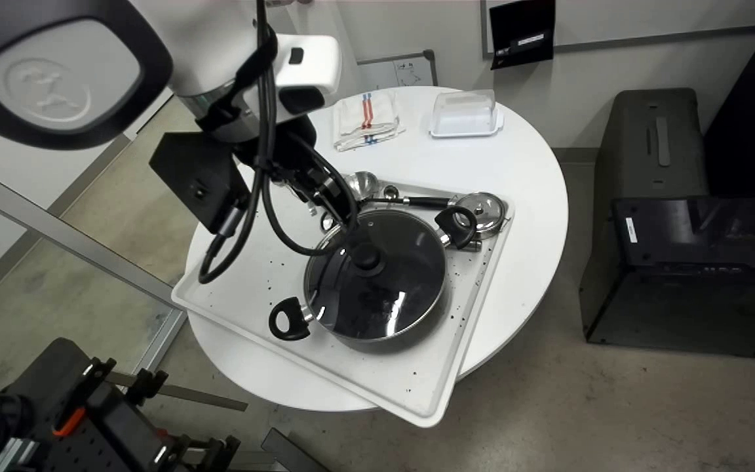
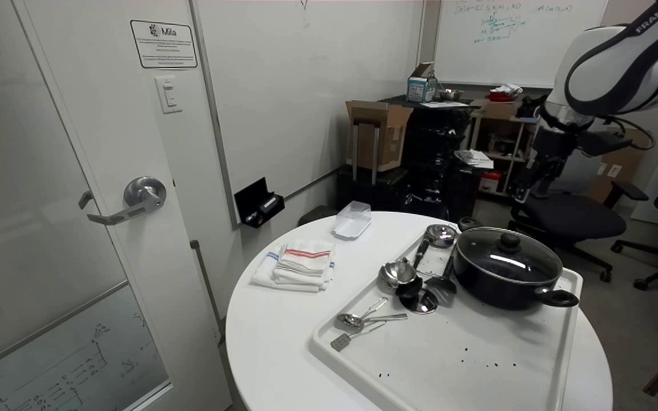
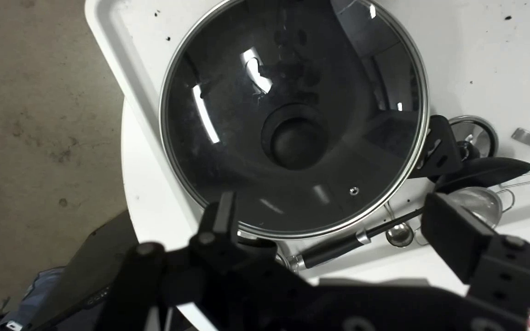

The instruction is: Remove the lid from the black pot

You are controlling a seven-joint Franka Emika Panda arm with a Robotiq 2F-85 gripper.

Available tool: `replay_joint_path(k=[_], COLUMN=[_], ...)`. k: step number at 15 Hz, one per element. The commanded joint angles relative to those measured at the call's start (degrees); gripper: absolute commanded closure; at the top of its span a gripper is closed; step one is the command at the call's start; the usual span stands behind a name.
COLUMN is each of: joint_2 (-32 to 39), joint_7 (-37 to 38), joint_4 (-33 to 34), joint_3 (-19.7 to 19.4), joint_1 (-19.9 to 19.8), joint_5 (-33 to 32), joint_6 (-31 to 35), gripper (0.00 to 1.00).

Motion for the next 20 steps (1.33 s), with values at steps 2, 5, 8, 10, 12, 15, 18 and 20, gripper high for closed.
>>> replay_joint_path(k=[2, 5, 8, 10, 12, 15, 18, 20], joint_2=[5.36, 8.55, 11.90, 13.97, 15.77, 18.12, 19.69, 20.51], joint_7=[3.43, 5.53, 7.71, 9.11, 10.11, 11.09, 11.12, 11.27], joint_4=[3.69, 5.99, 8.12, 9.40, 10.44, 11.50, 12.29, 12.67], joint_3=[0.98, 0.83, 0.47, 0.18, 0.07, -0.08, 0.06, -0.12], joint_1=[-1.00, -0.82, -0.43, -0.16, -0.03, 0.27, 0.37, 0.71], joint_5=[-0.23, -0.58, -1.22, -1.70, -1.95, -2.53, -2.71, -3.01], joint_6=[1.42, 0.90, 1.15, 1.05, 0.80, 1.13, 1.36, 1.52], gripper=[0.00, 0.00, 0.00, 0.00, 0.00, 0.00, 0.00, 0.00])
